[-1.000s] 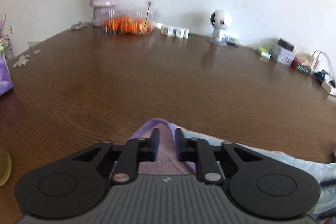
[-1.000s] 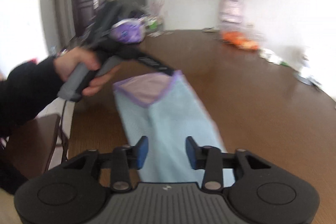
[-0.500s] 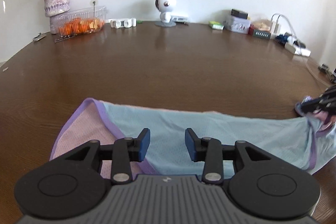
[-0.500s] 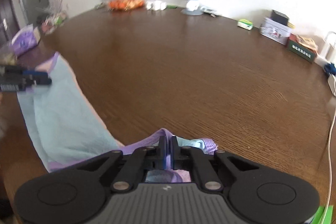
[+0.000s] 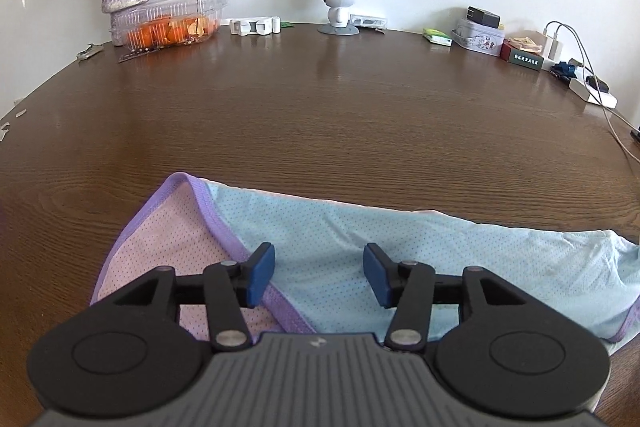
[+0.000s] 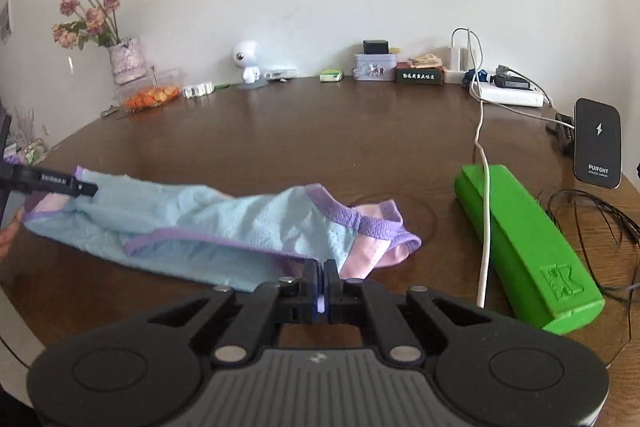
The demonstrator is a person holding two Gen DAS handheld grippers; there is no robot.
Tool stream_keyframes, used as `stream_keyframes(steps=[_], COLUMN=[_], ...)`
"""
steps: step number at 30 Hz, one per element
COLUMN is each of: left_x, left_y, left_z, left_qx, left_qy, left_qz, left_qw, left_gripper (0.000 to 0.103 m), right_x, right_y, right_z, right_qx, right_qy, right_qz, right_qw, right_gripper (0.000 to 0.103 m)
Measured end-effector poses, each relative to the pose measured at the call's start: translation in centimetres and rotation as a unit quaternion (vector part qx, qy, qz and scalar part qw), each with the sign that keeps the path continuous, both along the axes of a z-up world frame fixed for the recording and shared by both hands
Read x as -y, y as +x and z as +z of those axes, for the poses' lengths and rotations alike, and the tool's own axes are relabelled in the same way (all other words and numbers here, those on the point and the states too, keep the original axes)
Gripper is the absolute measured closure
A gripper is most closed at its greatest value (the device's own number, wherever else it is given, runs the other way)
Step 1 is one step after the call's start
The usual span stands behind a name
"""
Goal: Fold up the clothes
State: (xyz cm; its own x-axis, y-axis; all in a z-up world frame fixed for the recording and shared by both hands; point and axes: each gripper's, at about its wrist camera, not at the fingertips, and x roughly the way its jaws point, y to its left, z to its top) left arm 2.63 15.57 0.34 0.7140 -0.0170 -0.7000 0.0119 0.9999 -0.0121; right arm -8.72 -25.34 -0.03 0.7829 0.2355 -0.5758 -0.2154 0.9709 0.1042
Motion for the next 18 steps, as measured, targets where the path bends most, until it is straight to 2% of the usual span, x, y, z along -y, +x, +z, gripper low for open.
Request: stream_keyframes(steps=[3,5,6,8,12,13,15,16,18], left_x=[0.0,-0.3,-0.5,-0.7,-1.0,-1.2,-1.4,-1.5,-1.5], left_y=[0.2,0.7,1.1,1.6,2.3,2.4,2.4,2.4,2.4], left_z=[0.6,1.1,1.2,1.1,0.3,0.0,-0.2,-0.2,-0.3], left_qx=[0.005,0.013,0.014,0.012,0.0,-0.003,0.003,0.005,0.007], left_qy=[0.013,0.013,0.009,0.01,0.021,0.018,0.013,0.013,0.014], left_qz=[-0.003,0.002,0.005,0.006,0.011,0.014,0.022,0.025,0.03], left_qw=[0.9999,0.9998,0.9998,0.9999,0.9997,0.9997,0.9997,0.9996,0.9994], left_gripper=[0.052,0.052,0.052,0.052,0.052,0.052,0.05,0.05,0.05], right_x=[0.6,1.5,1.5,1.1,0.1,-0.2,0.1,0.3,0.7], right_y=[-1.2,-1.4,-0.2,3.0,9.8,11.6,12.9,12.8,10.7], right_z=[1.3,3.0,3.8,4.3,2.3,1.8,0.6,0.4,1.1], right_qx=[0.031,0.056,0.057,0.04,-0.079,-0.109,-0.149,-0.148,-0.084], right_qy=[0.015,0.044,0.058,0.065,0.072,0.073,0.107,0.112,0.109], right_qz=[0.007,0.005,0.003,0.009,0.028,0.032,0.023,0.021,0.01], right_qw=[0.999,0.997,0.997,0.997,0.994,0.991,0.983,0.982,0.99], right_gripper=[0.092,0.071,0.069,0.069,0.067,0.068,0.091,0.098,0.098])
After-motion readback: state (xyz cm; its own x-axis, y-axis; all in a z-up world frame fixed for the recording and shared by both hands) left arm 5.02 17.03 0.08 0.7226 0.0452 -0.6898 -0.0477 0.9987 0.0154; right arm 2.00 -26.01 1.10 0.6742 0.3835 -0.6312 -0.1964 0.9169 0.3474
